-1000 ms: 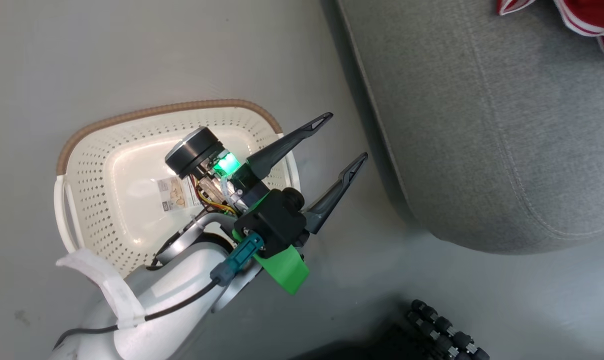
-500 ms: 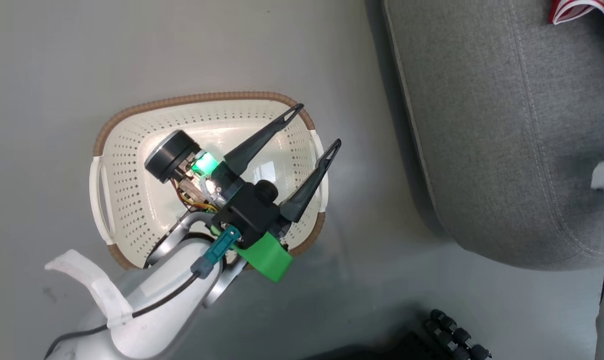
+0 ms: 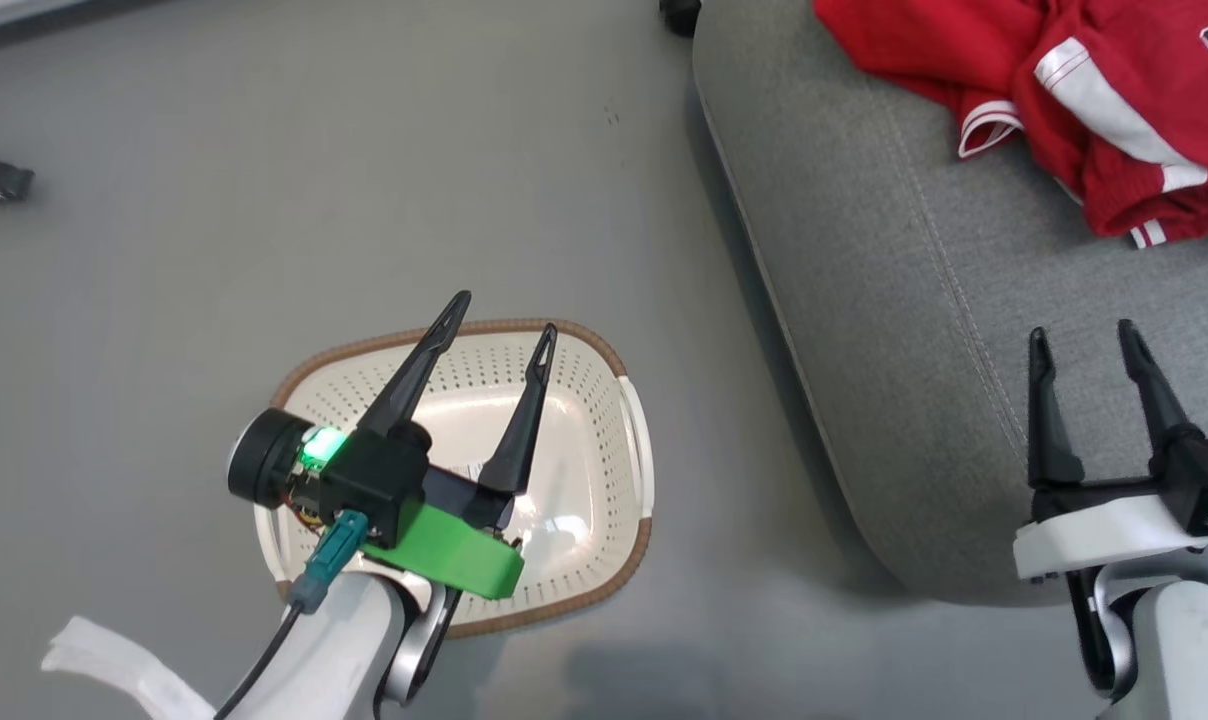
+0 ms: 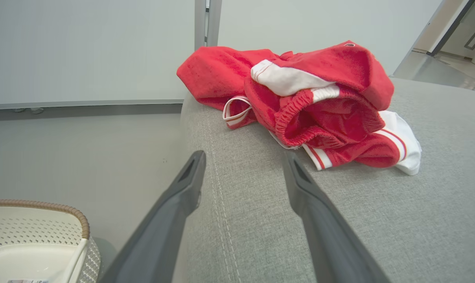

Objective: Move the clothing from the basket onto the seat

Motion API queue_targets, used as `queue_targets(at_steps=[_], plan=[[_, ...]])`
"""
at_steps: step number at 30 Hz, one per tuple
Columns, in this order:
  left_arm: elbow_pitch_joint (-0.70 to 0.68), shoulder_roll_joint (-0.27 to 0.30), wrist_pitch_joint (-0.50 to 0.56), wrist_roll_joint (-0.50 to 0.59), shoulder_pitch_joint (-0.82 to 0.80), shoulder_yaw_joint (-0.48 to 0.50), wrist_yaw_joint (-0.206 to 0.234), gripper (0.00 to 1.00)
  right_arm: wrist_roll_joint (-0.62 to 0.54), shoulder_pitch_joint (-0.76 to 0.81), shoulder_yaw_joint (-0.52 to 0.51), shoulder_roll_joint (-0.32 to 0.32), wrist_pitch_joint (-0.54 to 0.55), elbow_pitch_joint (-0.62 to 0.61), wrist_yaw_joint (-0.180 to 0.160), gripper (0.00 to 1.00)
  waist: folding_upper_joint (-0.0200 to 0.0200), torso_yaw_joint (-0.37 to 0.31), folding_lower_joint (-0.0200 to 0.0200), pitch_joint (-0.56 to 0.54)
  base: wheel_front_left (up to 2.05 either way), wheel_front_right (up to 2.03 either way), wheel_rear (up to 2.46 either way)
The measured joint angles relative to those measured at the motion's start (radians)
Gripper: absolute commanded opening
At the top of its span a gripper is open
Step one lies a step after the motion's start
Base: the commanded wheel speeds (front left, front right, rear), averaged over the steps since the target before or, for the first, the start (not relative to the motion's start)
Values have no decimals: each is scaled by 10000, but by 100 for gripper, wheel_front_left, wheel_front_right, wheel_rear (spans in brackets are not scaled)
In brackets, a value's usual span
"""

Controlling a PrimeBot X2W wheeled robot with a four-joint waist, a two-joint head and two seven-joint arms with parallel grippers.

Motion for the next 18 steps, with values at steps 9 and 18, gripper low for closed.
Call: queue_targets(at_steps=[9,18], plan=[[-165,-936,-15,497,2280,1779,-35,100,426,1034,1726,-4,0,-199,0,100,0,848,-1,-1849,0,0,0],[-293,-1319,-29,1051,4293,3428,-115,100,1051,1853,2303,-2,0,-276,0,100,0,2055,-1,-3579,0,0,0]])
